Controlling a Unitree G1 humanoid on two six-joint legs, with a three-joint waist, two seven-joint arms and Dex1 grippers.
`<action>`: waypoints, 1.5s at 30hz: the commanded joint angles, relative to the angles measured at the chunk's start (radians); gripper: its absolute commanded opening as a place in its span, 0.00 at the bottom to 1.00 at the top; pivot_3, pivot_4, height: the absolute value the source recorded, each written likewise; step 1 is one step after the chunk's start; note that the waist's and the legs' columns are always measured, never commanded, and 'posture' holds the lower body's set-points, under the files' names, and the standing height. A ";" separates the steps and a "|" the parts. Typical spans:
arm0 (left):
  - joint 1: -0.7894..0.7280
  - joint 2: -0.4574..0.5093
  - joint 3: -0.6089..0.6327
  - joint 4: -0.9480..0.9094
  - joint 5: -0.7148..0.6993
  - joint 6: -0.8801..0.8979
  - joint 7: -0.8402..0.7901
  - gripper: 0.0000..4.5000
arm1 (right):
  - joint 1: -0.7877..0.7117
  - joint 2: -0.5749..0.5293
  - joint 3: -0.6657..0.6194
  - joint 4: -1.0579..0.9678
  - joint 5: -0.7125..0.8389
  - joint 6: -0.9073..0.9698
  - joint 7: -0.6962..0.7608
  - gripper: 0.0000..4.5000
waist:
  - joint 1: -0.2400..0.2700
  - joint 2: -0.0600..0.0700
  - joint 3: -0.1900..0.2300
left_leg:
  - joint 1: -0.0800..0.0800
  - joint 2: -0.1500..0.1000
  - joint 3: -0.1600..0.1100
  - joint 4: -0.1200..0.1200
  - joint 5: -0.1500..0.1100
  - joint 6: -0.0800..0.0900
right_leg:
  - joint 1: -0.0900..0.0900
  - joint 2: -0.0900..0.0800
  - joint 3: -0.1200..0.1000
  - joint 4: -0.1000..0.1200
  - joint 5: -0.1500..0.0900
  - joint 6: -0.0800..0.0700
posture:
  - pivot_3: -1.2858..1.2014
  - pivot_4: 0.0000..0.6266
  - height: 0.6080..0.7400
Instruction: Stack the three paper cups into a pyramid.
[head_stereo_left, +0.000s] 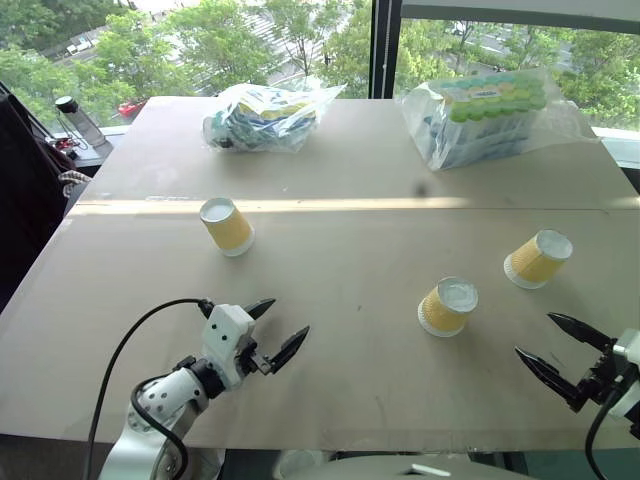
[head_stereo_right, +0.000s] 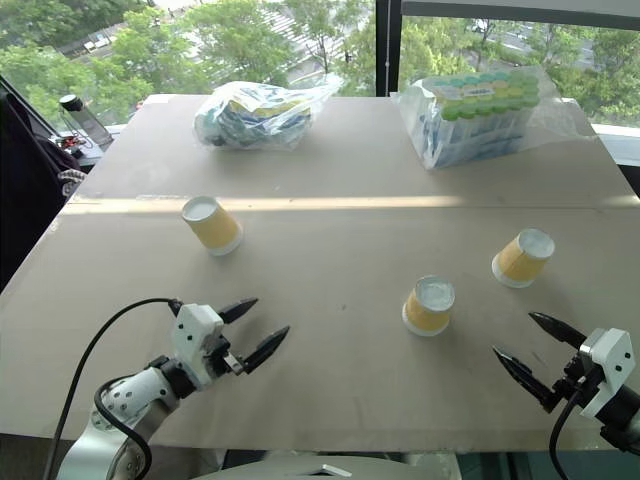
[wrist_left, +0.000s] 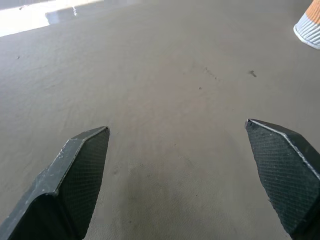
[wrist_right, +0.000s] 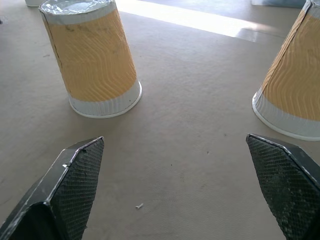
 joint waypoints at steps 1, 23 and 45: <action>0.001 -0.009 0.018 0.001 0.003 -0.044 0.003 0.99 | 0.005 -0.016 -0.031 -0.009 0.013 -0.011 0.025 1.00 | 0.000 0.000 0.000 | 0.000 0.000 0.000 0.000 0.000 0.000 | 0.000 0.000 0.000 0.000 0.000 0.000 | 0.52 0.24 1.00; -0.226 0.189 -0.038 -0.114 -0.248 -0.026 -0.406 0.99 | -0.214 0.065 0.254 -0.197 -0.057 0.087 -0.127 1.00 | -0.003 0.001 0.002 | 0.000 0.000 -0.002 0.000 0.001 -0.001 | 0.000 0.001 -0.002 0.000 0.000 0.000 | 0.52 0.24 1.00; -0.298 0.231 -0.026 -0.139 -0.332 0.066 -0.494 1.00 | -0.337 0.080 0.349 -0.146 -0.086 0.108 -0.144 0.44 | -0.005 0.002 0.003 | 0.000 0.000 -0.002 0.001 0.001 -0.002 | 0.000 0.001 -0.002 0.000 0.000 0.000 | 0.52 0.24 1.00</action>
